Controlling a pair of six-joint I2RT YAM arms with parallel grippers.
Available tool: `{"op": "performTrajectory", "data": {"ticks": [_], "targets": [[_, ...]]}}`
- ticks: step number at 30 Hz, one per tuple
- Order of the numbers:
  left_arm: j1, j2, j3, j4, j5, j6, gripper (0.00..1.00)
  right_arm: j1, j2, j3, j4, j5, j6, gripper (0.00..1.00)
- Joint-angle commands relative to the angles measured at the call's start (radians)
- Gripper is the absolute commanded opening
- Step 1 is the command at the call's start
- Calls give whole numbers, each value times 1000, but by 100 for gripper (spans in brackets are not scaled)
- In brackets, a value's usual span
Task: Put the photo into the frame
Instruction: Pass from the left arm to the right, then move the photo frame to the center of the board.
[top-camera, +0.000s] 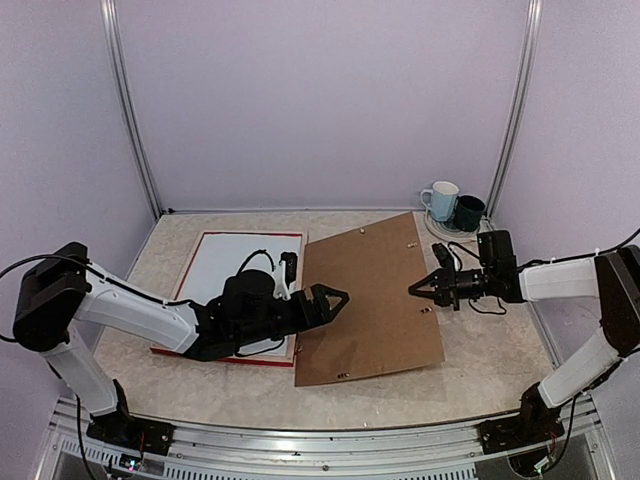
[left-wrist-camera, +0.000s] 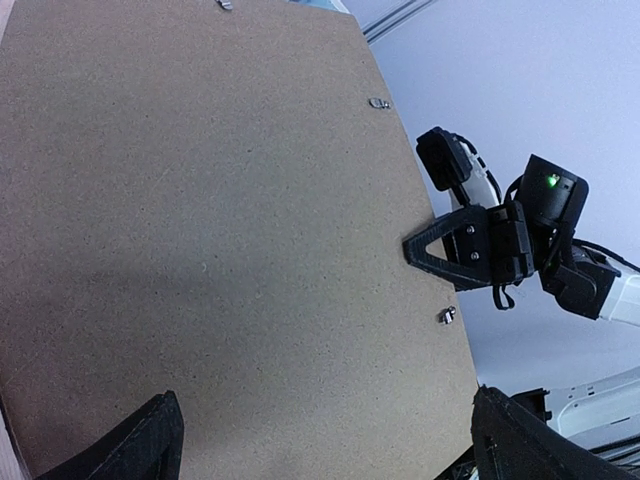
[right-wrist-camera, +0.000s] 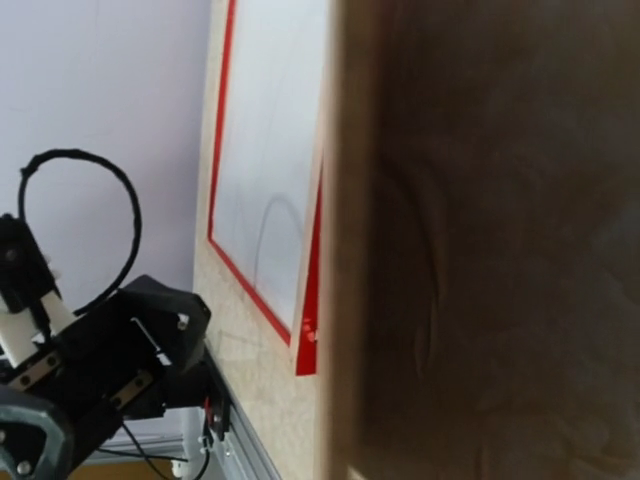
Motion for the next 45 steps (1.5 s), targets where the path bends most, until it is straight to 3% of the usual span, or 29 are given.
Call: {"op": "performTrajectory", "data": {"ticks": [1, 12, 20, 25, 35, 45], "targets": [[-1, -46, 2, 1, -10, 8, 99, -42, -23, -66, 165, -81, 3, 0], [66, -211, 53, -290, -97, 59, 99, -112, -117, -174, 390, -178, 112, 0], [231, -325, 45, -505, -143, 122, 99, -113, -151, -221, 679, -228, 307, 0], [309, -326, 122, -621, -185, 190, 99, -85, -140, -231, 885, -227, 460, 0], [374, -252, 198, -770, -215, 237, 99, 75, -68, -164, 996, -155, 530, 0], [386, -251, 175, -758, -134, 254, 99, 118, 2, -126, 1010, -137, 525, 0]]}}
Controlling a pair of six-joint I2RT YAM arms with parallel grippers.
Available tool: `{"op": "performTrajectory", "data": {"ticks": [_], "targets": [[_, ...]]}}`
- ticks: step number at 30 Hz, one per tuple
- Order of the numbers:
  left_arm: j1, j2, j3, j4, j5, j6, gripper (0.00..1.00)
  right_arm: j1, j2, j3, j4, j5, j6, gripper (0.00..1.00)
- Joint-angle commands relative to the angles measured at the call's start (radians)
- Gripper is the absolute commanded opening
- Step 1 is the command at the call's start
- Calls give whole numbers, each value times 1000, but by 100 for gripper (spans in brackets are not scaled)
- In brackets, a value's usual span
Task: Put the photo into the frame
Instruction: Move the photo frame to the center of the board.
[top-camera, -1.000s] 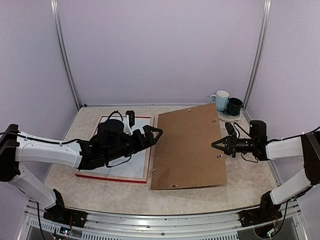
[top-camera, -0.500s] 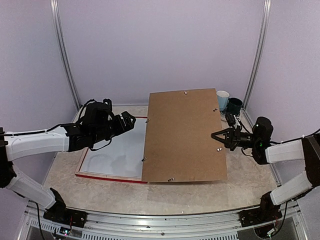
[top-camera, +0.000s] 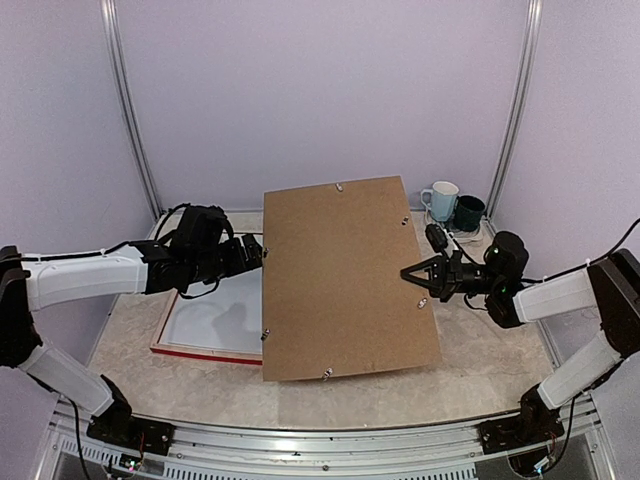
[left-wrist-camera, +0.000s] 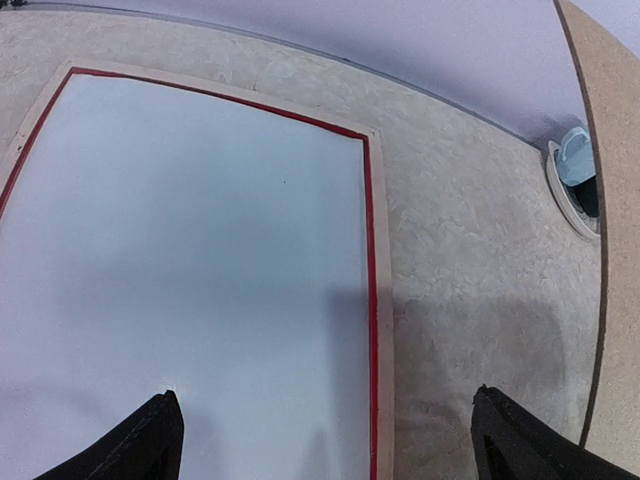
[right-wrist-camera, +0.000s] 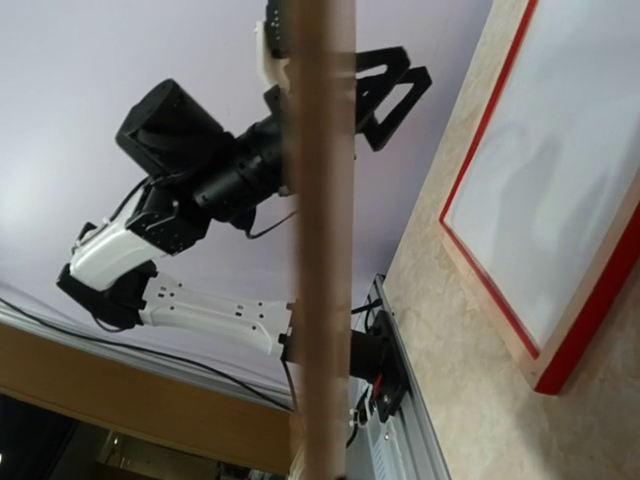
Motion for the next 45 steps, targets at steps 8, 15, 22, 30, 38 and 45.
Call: {"op": "performTrajectory", "data": {"ticks": [8, 15, 22, 30, 38, 45], "targets": [[-11, -89, -79, 3, 91, -29, 99, 14, 91, 57, 201, 31, 59, 0], [-19, -150, -176, -39, 97, -56, 99, 13, 221, 95, 359, 52, 162, 0], [94, -240, -250, -67, 67, -71, 99, 12, 332, 135, 415, 102, 204, 0], [404, -220, -261, -36, 142, -16, 99, 15, 425, 141, 500, 127, 246, 0], [622, -64, -285, 73, 202, -51, 99, 18, 453, 119, 551, 120, 268, 0], [623, 60, -265, 188, 179, -27, 98, 22, 454, 119, 550, 113, 260, 0]]}}
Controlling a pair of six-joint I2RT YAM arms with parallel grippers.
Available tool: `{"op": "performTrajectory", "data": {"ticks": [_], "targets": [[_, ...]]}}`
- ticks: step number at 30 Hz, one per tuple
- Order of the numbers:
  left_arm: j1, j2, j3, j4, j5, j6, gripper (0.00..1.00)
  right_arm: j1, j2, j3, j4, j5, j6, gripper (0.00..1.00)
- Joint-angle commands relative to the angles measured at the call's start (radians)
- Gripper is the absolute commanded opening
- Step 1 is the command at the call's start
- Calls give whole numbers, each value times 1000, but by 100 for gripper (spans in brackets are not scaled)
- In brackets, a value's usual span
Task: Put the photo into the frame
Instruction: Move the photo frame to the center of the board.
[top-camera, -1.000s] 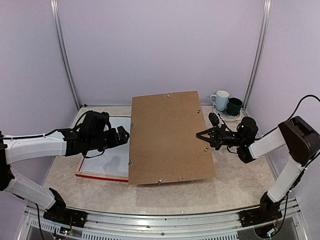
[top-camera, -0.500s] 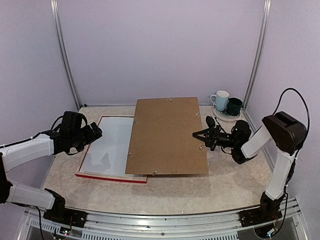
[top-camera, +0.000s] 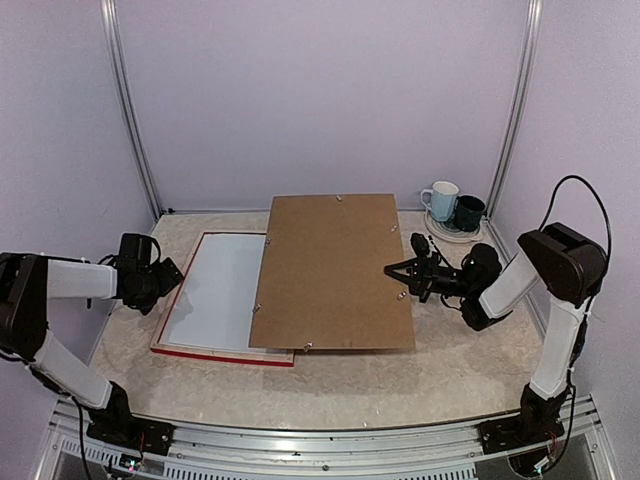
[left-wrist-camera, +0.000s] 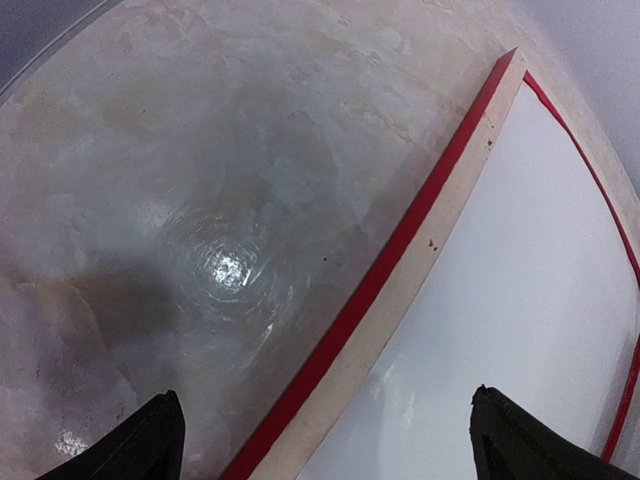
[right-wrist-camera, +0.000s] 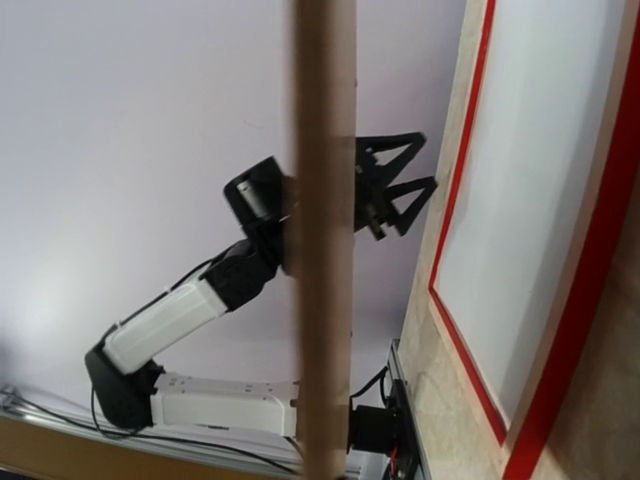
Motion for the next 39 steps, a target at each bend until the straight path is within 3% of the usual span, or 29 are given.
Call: {"op": "performTrajectory", "data": {"ticks": [1, 4, 15, 33, 39], "targets": [[4, 69, 10, 137, 23, 24, 97, 11, 2, 5, 111, 4, -1, 0], [-7, 93, 2, 179, 65, 37, 93, 11, 9, 9, 120, -1, 8, 0], [-96, 180, 7, 184, 21, 98, 69, 11, 23, 20, 142, -15, 36, 0], [-226, 179, -81, 244, 42, 130, 20, -25, -5, 29, 104, -35, 40, 0], [-296, 165, -136, 276, 43, 120, 13, -53, -15, 31, 73, -58, 31, 0]]}}
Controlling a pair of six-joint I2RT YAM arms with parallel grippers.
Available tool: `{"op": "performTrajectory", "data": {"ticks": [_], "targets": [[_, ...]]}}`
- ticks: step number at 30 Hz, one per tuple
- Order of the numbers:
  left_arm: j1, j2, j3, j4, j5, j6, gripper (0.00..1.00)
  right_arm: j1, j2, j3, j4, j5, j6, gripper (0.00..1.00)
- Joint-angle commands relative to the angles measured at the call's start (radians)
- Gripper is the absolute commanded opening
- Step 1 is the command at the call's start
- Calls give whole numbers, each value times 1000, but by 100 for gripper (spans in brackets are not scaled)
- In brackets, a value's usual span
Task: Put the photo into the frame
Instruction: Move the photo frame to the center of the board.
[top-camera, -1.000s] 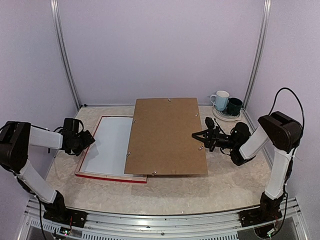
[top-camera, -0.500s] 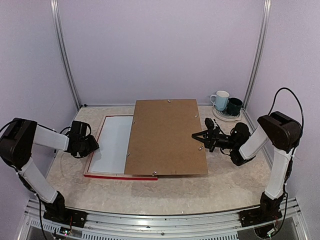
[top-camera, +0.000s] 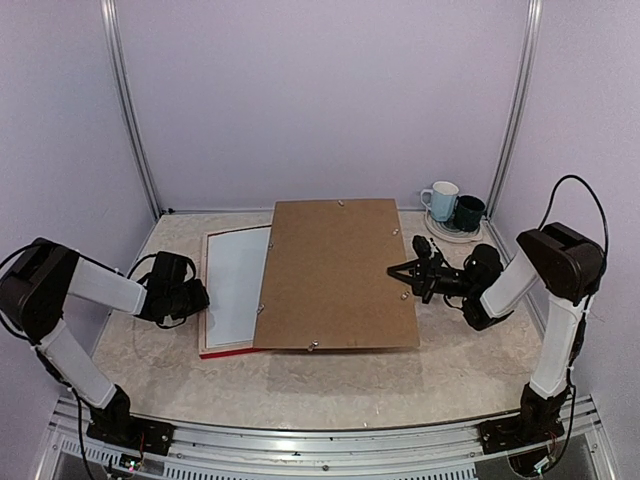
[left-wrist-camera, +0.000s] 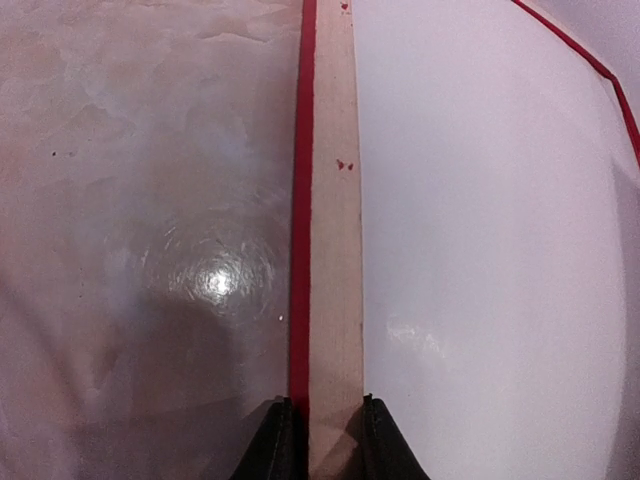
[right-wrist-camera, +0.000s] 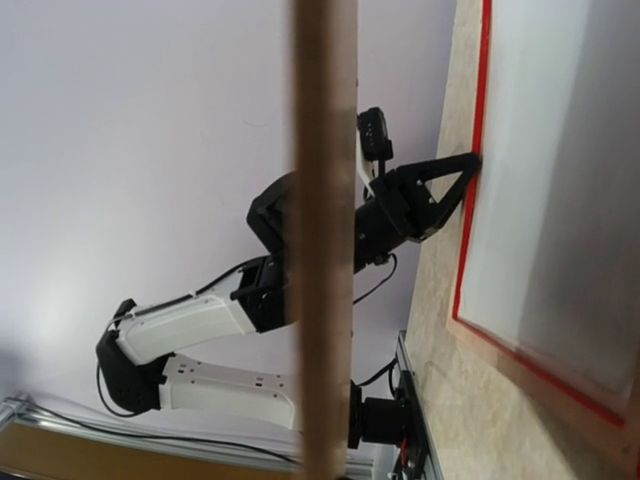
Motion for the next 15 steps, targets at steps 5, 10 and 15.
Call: {"op": "performTrajectory", "data": {"ticks": [5, 10, 15], "targets": [[-141, -18, -89, 9, 42, -42, 8, -52, -61, 25, 25, -42, -23, 0], [-271, -24, -108, 20, 20, -122, 9, -62, -99, 26, -62, -54, -73, 0], [-390, 0, -103, 51, -6, -249, 10, -65, -114, 2, -122, -61, -130, 0]]}}
